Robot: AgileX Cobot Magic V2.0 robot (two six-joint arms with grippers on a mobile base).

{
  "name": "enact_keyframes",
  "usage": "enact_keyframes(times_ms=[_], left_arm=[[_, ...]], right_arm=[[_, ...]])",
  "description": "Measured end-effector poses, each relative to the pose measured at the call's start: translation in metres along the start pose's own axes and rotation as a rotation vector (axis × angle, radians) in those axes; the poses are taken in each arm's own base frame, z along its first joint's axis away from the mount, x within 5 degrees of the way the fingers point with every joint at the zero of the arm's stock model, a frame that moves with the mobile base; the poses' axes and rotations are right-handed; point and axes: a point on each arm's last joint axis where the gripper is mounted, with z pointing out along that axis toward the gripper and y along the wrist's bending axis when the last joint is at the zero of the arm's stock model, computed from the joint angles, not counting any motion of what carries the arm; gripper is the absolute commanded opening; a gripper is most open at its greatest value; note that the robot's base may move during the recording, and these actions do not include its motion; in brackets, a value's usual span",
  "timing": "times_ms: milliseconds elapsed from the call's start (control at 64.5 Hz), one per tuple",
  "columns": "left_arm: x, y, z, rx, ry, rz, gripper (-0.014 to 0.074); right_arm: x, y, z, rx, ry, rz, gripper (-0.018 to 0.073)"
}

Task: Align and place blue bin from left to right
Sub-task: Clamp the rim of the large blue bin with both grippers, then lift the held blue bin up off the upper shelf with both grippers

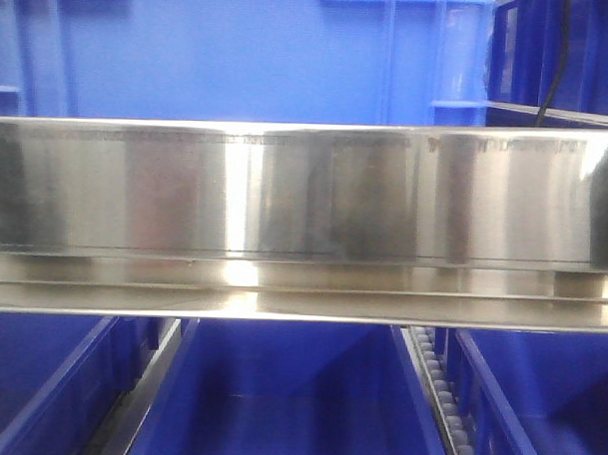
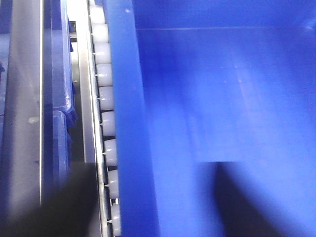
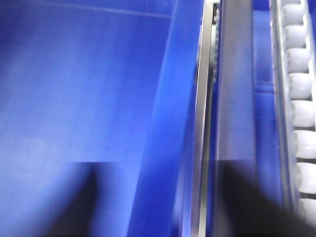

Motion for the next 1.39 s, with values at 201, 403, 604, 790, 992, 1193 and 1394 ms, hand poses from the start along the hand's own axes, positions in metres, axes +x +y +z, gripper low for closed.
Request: enact_keyframes(times_ms=[201, 403, 604, 790, 992, 1193, 1394], left_arm=[[0.000, 0.003, 0.001, 0.000, 0.005, -0.011, -0.0111], [-0.001, 0.002, -0.005, 0.000, 0.015, -0.011, -0.0111], [-0.004, -0.001, -0.033, 0.017, -0.021, -0.017, -0.0111], [-0.006, -0.004, -0.081, 0.036, -0.111, -0.021, -0.0111], [-0.004, -0.007, -0.118, 0.055, -0.181, -0.031, -0.0111], [-0.003, -0.007, -0.125, 0.062, -0.196, -0.036, -0.0111], [-0.002, -0.007, -0.125, 0.063, -0.190, -0.036, -0.0111]], right_arm=[[-0.002, 0.001, -0.002, -0.005, -0.022, 0.019, -0.0152], [-0.002, 0.001, -0.004, -0.005, -0.021, 0.021, -0.0152], [0.001, 0.001, -0.020, -0.017, -0.013, 0.029, -0.0152], [0.000, 0.002, -0.054, -0.044, -0.076, 0.036, -0.0152], [-0.006, 0.004, -0.088, -0.071, -0.174, 0.034, -0.0152], [-0.010, 0.005, -0.103, -0.076, -0.213, 0.030, -0.0152], [-0.009, 0.005, -0.103, -0.071, -0.203, 0.030, -0.0152]])
